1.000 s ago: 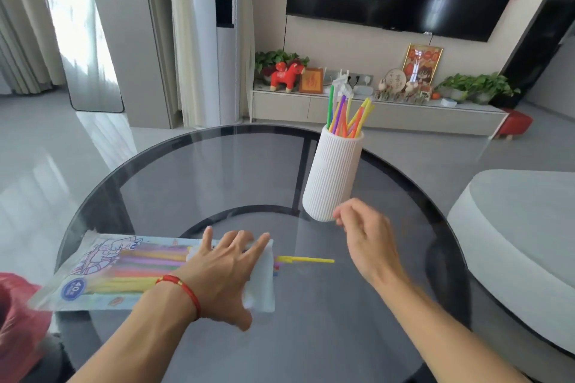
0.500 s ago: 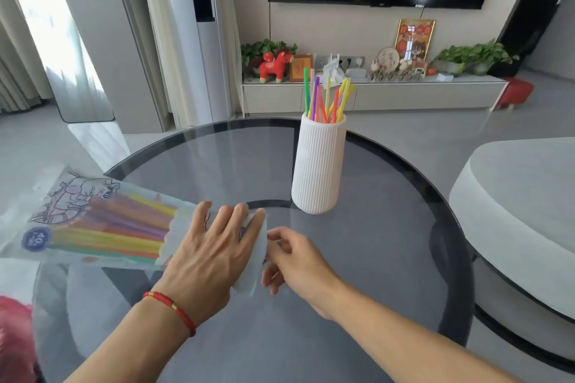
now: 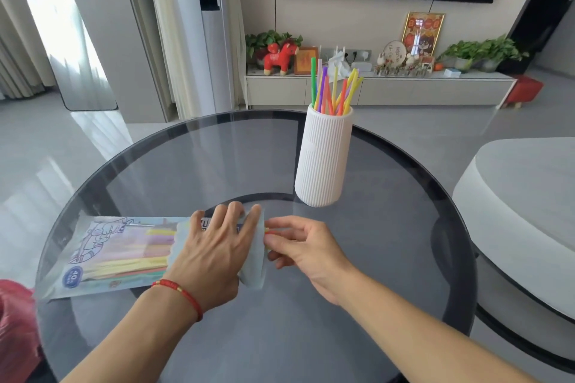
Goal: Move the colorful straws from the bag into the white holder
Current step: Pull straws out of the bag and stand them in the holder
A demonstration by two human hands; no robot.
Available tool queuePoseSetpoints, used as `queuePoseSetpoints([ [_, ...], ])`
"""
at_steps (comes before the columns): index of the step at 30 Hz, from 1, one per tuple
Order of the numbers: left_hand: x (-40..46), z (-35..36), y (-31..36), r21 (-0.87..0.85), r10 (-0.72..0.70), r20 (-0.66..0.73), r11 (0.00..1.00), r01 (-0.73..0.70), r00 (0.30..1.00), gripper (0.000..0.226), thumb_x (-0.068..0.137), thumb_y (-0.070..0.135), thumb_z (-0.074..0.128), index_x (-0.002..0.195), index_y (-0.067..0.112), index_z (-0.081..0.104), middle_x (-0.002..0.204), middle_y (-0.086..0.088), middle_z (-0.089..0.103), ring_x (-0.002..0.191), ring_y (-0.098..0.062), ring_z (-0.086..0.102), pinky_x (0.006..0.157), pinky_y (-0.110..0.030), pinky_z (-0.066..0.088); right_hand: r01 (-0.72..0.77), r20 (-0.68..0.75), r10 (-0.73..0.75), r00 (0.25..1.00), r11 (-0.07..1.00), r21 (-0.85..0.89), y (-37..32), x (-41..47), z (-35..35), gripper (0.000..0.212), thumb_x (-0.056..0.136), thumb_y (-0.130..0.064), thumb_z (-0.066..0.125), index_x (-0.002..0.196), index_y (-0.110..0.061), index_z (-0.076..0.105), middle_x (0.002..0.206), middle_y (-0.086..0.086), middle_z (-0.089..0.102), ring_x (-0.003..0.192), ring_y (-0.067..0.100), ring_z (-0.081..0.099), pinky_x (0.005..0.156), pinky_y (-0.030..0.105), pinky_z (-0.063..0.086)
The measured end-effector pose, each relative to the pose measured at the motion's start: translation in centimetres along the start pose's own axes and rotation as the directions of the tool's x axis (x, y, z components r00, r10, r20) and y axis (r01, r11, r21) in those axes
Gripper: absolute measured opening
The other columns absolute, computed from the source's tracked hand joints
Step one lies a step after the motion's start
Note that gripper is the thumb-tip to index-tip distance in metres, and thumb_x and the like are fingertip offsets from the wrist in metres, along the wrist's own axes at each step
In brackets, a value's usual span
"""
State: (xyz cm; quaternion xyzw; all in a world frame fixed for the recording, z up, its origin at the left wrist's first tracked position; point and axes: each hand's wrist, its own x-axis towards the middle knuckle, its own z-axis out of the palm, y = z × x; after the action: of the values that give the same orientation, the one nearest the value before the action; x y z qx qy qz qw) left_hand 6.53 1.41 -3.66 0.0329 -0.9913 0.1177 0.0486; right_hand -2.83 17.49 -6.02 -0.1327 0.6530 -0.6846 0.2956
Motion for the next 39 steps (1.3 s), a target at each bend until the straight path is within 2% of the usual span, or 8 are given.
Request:
queuePoseSetpoints([
  [3,0.0,0.2,-0.3,-0.010,0.004,0.021,1.000,-0.004,1.000,0.101,0.057,0.021,0.060,0.150,0.014,0.025,0.130,-0.010,0.043,0.112,-0.032,0.048,0.093,-0.050,0.043,0.051,-0.088,-0.057,0.994,0.996,-0.077,0.3,0.3,-0.3,0.018,0.089,-0.005,0.082,0.106,-0.002,0.079,0.091,0.029,0.079,0.068,0.019,0.071,0.066,0.026,0.060],
  [9,-0.2,0.5,-1.5,-0.089,-0.019,0.036,0.996,0.022,0.999,0.112,0.063,0.033,0.059,0.153,0.037,-0.008,0.136,-0.001,0.033,0.122,-0.026,0.041,0.104,-0.052,0.036,0.059,-0.108,-0.057,0.992,0.998,0.014,-2.0,0.6,-3.4,0.009,0.087,0.002,0.080,0.094,-0.003,0.081,0.072,0.011,0.074,0.059,0.016,0.069,0.058,0.022,0.058],
  [16,-0.9,-0.1,-1.6,-0.363,-0.032,0.125,0.929,0.076,0.992,0.115,0.053,0.102,0.034,0.149,0.052,-0.008,0.154,0.001,0.023,0.144,-0.022,0.023,0.118,-0.062,0.013,0.008,-0.110,0.013,0.994,0.983,0.185,-3.1,0.3,-6.8,0.008,0.087,-0.002,0.081,0.087,-0.009,0.078,0.079,0.008,0.073,0.057,0.012,0.063,0.051,0.017,0.052],
  [21,0.3,-0.4,0.7,-0.461,-0.057,-0.067,0.887,0.020,0.996,0.053,0.090,0.068,0.031,0.132,0.038,0.042,0.134,0.014,0.047,0.126,-0.014,0.043,0.113,-0.052,0.029,0.070,-0.055,-0.063,0.996,0.988,0.140,-3.8,-0.1,-7.0,0.013,0.085,-0.002,0.081,0.080,-0.013,0.078,0.078,0.005,0.071,0.055,0.009,0.057,0.048,0.016,0.047],
  [28,0.5,0.9,1.2,-0.328,-0.135,0.023,0.935,0.135,0.991,0.031,0.098,0.051,0.034,0.104,0.025,0.049,0.110,0.005,0.048,0.100,-0.022,0.048,0.097,-0.046,0.041,0.138,-0.132,-0.096,0.987,0.920,0.368,-4.4,-0.5,-7.9,0.014,0.073,-0.010,0.082,0.082,-0.010,0.072,0.072,-0.004,0.064,0.050,0.005,0.053,0.043,0.015,0.041],
  [34,0.5,0.8,1.6,-0.267,-0.135,-0.016,0.955,0.125,0.991,0.034,0.103,0.048,0.020,0.100,0.023,0.042,0.107,0.002,0.043,0.091,-0.024,0.043,0.092,-0.047,0.041,0.056,0.084,-0.086,0.993,0.951,0.305,-2.7,-0.8,-3.9,0.090,0.053,-0.060,0.097,0.121,-0.010,0.069,0.074,-0.003,0.061,0.058,0.011,0.052,0.045,0.020,0.037],
  [36,0.4,0.8,1.9,-0.276,-0.118,-0.024,0.955,0.107,0.993,0.033,0.102,0.047,0.020,0.100,0.023,0.042,0.107,0.001,0.044,0.091,-0.024,0.044,0.093,-0.047,0.041,0.098,0.047,-0.111,0.993,0.970,0.223,-2.0,-0.8,-2.2,0.066,0.073,-0.058,0.088,0.114,-0.008,0.074,0.075,0.000,0.059,0.057,0.014,0.051,0.049,0.023,0.039],
  [39,0.3,0.8,2.1,-0.285,-0.113,-0.021,0.953,0.102,0.993,0.036,0.101,0.048,0.020,0.102,0.022,0.045,0.108,0.001,0.045,0.093,-0.024,0.047,0.095,-0.048,0.041,0.199,-0.182,-0.172,0.968,0.970,0.139,-1.9,-0.3,-0.9,0.028,0.101,-0.025,0.065,0.079,-0.012,0.075,0.072,0.011,0.060,0.046,0.016,0.044,0.047,0.026,0.038],
])
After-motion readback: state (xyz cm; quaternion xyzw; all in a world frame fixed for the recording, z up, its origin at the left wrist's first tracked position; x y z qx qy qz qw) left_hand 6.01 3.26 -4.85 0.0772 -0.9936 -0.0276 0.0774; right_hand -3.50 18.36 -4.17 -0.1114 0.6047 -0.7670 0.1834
